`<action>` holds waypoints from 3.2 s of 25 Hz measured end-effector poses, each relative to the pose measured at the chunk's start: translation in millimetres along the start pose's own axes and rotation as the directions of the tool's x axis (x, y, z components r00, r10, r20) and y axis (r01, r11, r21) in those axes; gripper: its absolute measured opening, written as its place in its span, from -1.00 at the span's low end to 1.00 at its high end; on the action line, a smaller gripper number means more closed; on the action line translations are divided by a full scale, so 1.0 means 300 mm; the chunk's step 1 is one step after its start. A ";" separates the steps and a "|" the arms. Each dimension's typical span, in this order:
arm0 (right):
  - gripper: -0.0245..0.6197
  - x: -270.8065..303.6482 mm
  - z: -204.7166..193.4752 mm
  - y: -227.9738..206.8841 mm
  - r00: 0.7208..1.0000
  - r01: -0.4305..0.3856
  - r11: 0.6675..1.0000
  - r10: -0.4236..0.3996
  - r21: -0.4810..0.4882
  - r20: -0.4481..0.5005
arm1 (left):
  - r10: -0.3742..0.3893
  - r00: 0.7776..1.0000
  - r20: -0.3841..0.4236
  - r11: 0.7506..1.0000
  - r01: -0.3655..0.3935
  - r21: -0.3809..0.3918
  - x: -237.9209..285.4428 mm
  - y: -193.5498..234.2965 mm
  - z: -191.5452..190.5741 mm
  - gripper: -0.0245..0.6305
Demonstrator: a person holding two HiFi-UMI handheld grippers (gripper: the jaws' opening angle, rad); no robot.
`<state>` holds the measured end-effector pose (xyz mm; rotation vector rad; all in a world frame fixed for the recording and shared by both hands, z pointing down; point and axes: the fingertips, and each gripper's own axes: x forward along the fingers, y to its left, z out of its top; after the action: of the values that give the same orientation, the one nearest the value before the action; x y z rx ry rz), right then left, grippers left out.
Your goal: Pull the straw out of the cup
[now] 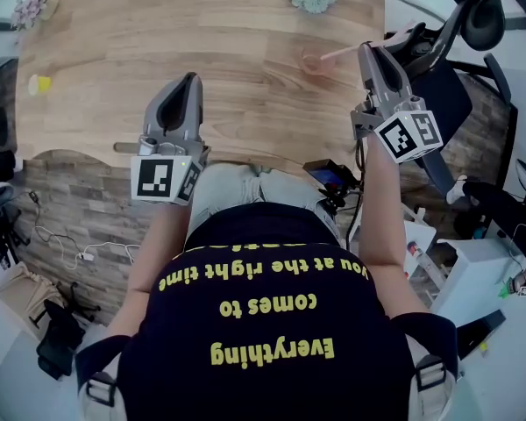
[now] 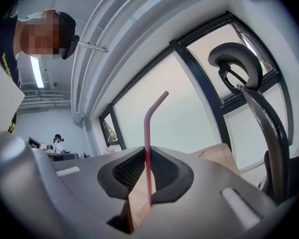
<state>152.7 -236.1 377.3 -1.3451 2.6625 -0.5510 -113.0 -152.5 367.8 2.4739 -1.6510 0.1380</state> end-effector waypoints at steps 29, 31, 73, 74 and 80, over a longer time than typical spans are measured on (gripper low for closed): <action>-0.80 -0.181 -0.052 0.084 0.991 -0.104 0.994 0.105 0.021 -0.081 | -0.020 0.999 0.026 1.000 0.020 0.002 -0.083 -0.139 -0.006 -0.93; -0.80 -0.186 -0.069 0.078 0.990 -0.102 0.995 0.103 0.021 -0.094 | -0.021 1.000 0.023 1.000 0.021 0.001 -0.082 -0.139 -0.010 -0.93; -0.80 -0.298 -0.602 -0.098 0.851 0.105 0.906 0.131 0.410 -0.508 | -0.038 0.999 -0.017 0.999 0.038 -0.010 -0.067 -0.147 -0.065 -0.93; -0.80 -0.298 -0.609 -0.102 0.850 0.110 0.905 0.128 0.411 -0.511 | -0.038 0.999 -0.018 0.999 0.038 -0.008 -0.066 -0.147 -0.066 -0.93; -0.80 -0.291 -0.645 -0.107 0.838 0.125 0.897 0.134 0.425 -0.528 | -0.035 0.999 -0.022 0.999 0.035 -0.003 -0.064 -0.145 -0.072 -0.93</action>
<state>180.2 -131.8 563.0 -1.1615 2.6541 -1.6563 -79.9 -114.8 382.2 2.4890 -1.5974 0.1584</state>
